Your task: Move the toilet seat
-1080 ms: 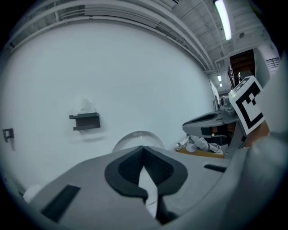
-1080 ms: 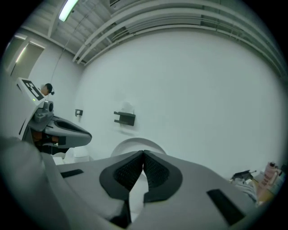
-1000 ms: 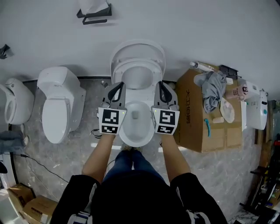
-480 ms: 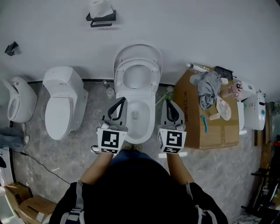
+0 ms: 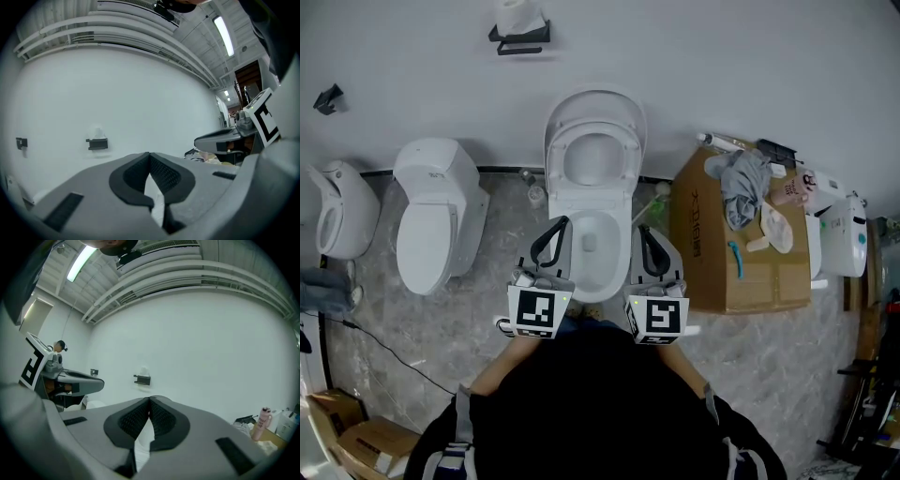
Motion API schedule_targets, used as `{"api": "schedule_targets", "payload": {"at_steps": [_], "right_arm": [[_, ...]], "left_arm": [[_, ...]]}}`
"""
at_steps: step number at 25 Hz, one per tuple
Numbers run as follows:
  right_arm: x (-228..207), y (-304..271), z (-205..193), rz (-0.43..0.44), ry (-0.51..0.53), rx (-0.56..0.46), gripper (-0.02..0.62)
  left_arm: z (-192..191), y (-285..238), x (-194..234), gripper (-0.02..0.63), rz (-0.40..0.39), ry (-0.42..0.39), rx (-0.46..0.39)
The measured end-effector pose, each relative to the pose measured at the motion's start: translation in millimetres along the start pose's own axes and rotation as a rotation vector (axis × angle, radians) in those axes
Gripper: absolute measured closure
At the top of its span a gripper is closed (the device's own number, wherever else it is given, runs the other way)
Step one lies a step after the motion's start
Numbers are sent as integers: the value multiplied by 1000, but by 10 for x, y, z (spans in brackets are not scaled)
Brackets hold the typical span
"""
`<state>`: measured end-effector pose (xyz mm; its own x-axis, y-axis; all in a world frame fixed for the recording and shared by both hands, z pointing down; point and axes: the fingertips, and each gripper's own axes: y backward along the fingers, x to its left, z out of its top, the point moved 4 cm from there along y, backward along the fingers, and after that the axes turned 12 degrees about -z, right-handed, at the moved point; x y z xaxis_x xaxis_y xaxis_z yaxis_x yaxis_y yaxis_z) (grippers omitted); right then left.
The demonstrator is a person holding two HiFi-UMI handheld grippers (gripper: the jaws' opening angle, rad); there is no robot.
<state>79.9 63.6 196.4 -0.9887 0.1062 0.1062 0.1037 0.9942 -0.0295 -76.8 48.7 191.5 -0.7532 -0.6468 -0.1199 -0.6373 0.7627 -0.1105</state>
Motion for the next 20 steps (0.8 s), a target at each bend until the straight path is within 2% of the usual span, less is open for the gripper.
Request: {"api": "schedule_targets", "payload": {"at_steps": [3, 8, 20], "right_arm": [[9, -5, 10, 6, -8, -6, 574], [55, -19, 18, 16, -14, -6, 574], [49, -97, 30, 24, -19, -4, 574]], "left_arm": [[29, -30, -22, 600, -12, -25, -11], [33, -38, -36, 600, -18, 1, -6], [81, -89, 5, 600, -26, -19, -19]]}}
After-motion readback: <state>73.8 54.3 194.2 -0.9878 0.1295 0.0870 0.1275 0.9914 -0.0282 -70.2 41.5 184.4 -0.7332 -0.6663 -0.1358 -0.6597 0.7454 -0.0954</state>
